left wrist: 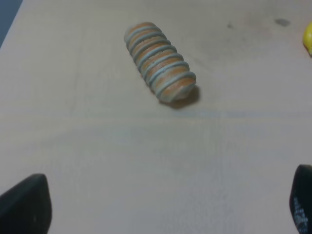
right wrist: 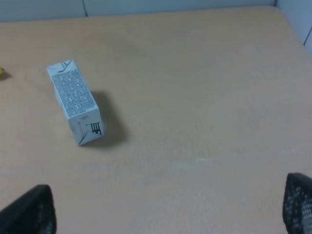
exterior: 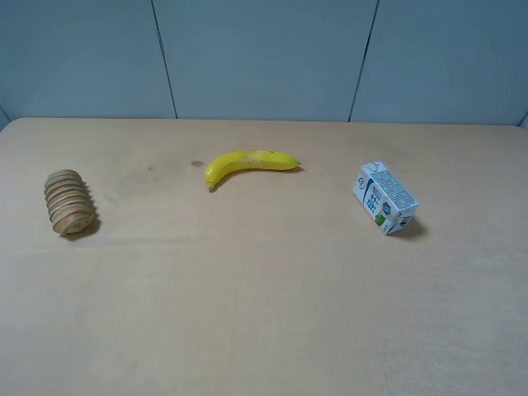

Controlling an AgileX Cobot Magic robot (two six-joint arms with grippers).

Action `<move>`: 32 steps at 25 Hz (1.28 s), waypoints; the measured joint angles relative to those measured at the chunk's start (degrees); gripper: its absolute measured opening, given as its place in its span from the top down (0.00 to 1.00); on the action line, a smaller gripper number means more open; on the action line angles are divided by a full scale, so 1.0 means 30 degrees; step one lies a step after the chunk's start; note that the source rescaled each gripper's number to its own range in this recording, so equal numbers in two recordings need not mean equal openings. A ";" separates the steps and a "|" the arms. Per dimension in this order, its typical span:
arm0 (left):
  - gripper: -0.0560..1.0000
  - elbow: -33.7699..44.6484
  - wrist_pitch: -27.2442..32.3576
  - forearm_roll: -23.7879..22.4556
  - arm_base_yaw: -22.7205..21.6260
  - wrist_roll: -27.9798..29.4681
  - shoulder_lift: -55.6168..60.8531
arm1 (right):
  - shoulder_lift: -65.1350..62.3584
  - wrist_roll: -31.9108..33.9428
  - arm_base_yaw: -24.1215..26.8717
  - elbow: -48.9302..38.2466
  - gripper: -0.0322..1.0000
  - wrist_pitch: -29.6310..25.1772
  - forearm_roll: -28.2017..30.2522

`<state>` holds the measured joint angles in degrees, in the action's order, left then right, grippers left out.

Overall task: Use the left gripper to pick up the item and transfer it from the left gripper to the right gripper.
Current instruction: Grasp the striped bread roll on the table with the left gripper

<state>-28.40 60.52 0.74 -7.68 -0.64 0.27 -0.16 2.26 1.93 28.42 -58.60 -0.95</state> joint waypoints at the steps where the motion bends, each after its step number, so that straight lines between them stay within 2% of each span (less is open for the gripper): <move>1: 0.02 0.0000 0.0000 0.0000 0.0000 0.0000 0.0000 | 0.0000 0.0000 0.0000 0.0000 0.00 0.0000 0.0000; 26: 0.02 -0.0074 0.0000 0.0018 0.0000 0.0000 0.0000 | 0.0000 0.0000 0.0000 0.0000 0.00 0.0000 0.0000; 32: 0.02 -0.1708 0.0166 -0.0017 0.0000 0.0000 -0.0736 | 0.0000 0.0000 0.0000 0.0000 0.00 0.0000 -0.0013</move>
<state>-33.52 61.02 0.69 -7.68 -0.64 -1.94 -0.16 2.26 1.93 28.42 -58.60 -0.99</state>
